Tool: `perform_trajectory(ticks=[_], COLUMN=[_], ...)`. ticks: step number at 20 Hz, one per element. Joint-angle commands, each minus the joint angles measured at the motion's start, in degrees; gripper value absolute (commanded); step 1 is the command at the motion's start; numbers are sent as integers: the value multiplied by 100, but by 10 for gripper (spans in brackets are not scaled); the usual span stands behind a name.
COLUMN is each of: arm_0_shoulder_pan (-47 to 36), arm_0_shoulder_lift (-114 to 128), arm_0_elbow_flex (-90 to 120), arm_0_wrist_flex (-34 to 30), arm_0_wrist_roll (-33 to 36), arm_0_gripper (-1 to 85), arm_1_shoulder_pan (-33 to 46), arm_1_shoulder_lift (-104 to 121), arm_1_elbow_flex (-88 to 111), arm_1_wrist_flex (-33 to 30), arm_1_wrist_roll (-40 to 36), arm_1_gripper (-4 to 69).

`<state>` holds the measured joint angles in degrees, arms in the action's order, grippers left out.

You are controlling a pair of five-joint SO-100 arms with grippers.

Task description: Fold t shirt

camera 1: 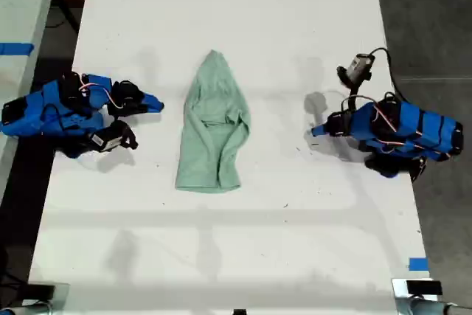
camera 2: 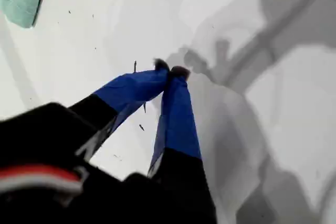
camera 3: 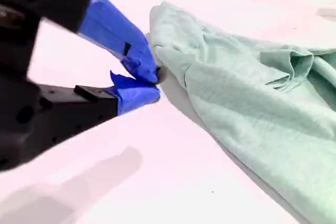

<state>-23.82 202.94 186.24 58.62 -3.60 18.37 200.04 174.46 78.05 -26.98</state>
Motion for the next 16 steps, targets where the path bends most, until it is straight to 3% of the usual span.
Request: perform_trajectory(ticks=[1,3,4,8,10,11,14,15,16], arm_0_shoulder_pan=[3340,3032,2479,1635,1529,1538,1644,1749,1714], arm_0_shoulder_lift=[220,220,220,246,246,246,246,246,202], arm_0_elbow_flex=[237,237,237,237,237,237,237,229,167], arm_0_wrist_flex=[-35,-35,-35,-44,-44,-44,-62,-62,-466], arm_0_wrist_roll=[-70,-114,-114,-26,70,158,44,-237,-264], arm_0_gripper=[173,152,151,217,143,-2,-2,-2,-3], arm_1_shoulder_pan=[-79,-62,-62,-79,-53,9,-457,-729,-958], arm_1_shoulder_lift=[70,70,70,70,70,70,97,97,-53], arm_1_elbow_flex=[290,290,290,290,290,290,26,79,-79], arm_1_wrist_flex=[18,18,18,18,18,18,334,-308,-721], arm_1_wrist_roll=[79,79,70,70,53,70,694,536,703], arm_1_gripper=[12,12,12,12,12,12,3,33,51])
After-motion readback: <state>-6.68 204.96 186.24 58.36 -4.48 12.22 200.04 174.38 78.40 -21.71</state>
